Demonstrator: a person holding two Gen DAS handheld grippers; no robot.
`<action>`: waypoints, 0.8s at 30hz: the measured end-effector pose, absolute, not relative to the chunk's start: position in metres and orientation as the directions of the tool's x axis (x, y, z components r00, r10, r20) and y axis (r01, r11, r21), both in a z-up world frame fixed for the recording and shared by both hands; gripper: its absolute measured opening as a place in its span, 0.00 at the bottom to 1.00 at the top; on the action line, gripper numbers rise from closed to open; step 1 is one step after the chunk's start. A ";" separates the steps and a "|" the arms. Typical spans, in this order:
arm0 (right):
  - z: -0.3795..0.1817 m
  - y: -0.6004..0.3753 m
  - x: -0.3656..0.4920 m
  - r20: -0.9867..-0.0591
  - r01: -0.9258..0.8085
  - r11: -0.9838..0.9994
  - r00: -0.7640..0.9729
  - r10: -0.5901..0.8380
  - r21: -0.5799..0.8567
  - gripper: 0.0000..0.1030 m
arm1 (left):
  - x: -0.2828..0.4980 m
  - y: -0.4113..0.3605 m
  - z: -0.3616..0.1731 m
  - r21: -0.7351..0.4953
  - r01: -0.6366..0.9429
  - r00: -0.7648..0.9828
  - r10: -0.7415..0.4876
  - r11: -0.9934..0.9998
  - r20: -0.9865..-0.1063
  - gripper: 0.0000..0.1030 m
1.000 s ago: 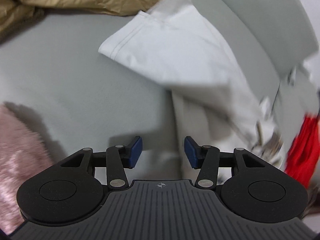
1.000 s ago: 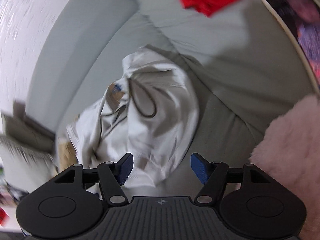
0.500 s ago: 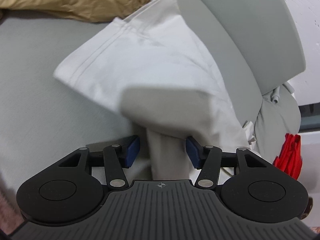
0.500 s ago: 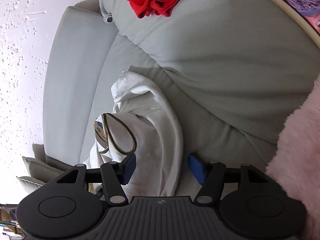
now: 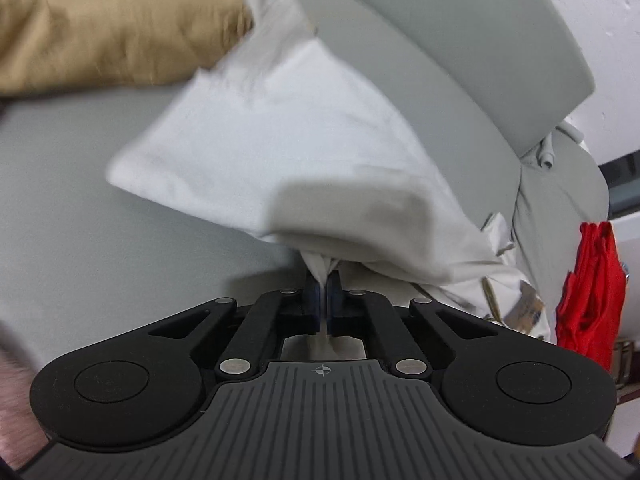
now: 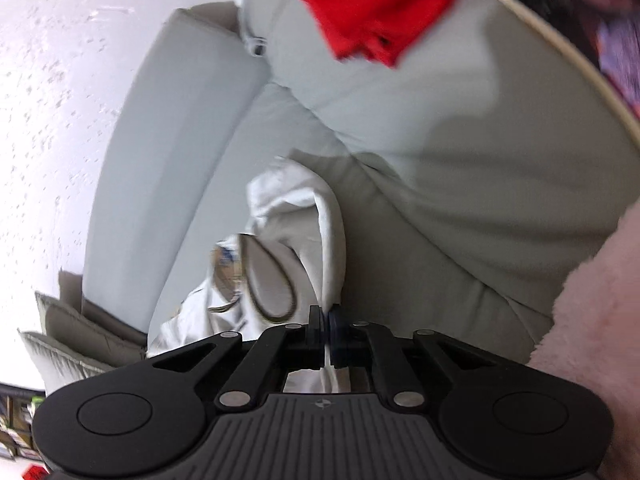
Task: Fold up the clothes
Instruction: 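Lift the white shirt high with both grippers and shake it out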
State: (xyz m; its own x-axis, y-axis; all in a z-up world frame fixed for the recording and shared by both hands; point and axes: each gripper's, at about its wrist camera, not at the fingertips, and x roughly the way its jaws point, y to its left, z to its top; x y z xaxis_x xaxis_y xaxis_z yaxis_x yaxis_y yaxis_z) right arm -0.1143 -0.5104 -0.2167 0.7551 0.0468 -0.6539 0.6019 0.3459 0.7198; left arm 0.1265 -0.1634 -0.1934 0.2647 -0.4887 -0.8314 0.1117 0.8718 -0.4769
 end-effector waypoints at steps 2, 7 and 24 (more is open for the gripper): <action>-0.199 -0.508 -0.124 -0.645 0.585 0.375 0.763 0.048 0.719 0.05 | 0.118 -0.152 -0.170 -0.464 0.128 0.285 -0.481 0.876 -0.829 0.02; -0.191 -0.503 -0.134 -0.694 0.606 0.471 0.719 0.020 0.641 0.06 | 0.081 -0.116 -0.151 -0.401 0.130 0.296 -0.421 0.907 -0.857 0.14; -0.230 -0.499 -0.140 -0.780 0.680 0.443 0.621 0.075 0.584 0.49 | 0.071 -0.089 -0.185 -0.431 0.195 0.286 -0.471 0.881 -0.834 0.52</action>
State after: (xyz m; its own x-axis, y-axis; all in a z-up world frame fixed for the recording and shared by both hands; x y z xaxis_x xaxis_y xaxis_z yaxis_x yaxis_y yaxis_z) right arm -0.1396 -0.4986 -0.2296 0.6212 0.0752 -0.7800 0.6798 0.4434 0.5842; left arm 0.0712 -0.0890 -0.1853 0.2863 -0.4711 -0.8343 0.1954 0.8812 -0.4305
